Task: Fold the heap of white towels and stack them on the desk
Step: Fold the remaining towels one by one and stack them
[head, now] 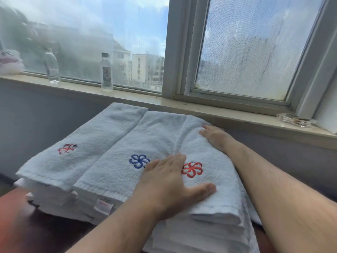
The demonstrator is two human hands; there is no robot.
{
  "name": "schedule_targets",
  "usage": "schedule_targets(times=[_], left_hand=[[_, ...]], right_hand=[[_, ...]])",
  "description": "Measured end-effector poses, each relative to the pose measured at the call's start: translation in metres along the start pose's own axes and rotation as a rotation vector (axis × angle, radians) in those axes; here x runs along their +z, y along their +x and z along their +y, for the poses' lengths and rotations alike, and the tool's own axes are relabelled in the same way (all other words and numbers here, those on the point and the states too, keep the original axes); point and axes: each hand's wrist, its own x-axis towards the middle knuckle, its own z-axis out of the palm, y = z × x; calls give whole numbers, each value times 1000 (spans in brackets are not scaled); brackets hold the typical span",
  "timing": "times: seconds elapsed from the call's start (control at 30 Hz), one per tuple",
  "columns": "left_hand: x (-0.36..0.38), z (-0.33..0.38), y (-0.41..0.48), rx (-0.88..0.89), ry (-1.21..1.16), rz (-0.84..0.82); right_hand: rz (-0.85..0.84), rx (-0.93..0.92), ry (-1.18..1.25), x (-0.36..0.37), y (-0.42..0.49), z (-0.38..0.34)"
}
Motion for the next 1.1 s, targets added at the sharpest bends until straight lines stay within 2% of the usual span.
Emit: schedule_targets(times=[0.1, 0.23, 0.33, 0.4, 0.47, 0.6, 0.7, 0.8, 0.93, 1.03, 1.1], left_hand=[[-3, 0, 1, -18, 32, -35], [-7, 2, 0, -42, 53, -62], [-9, 5, -5, -55, 60, -53], [-10, 8, -12, -65, 78, -31], [-7, 14, -26, -66, 90, 15], [-1, 28, -70, -33, 18, 130], [2, 47, -103, 124, -99, 301], [9, 78, -121, 240, -236, 385], [38, 121, -126, 275, -456, 315], [78, 142, -119, 271, -531, 201], [104, 153, -109, 238, -573, 160]], right_hand=[[34, 16, 17, -2, -18, -1], [54, 45, 173, 1, -64, 11], [33, -10, 345, 8, -109, 19], [53, -31, 441, 14, -137, 22], [86, -44, 420, 13, -166, 27], [-6, 15, 451, 8, -230, 45], [112, 66, 369, 8, -272, 79], [268, 133, 468, 7, -305, 111], [516, 243, 663, 7, -342, 154], [562, 275, 663, 3, -352, 171], [560, 292, 507, -3, -349, 178]])
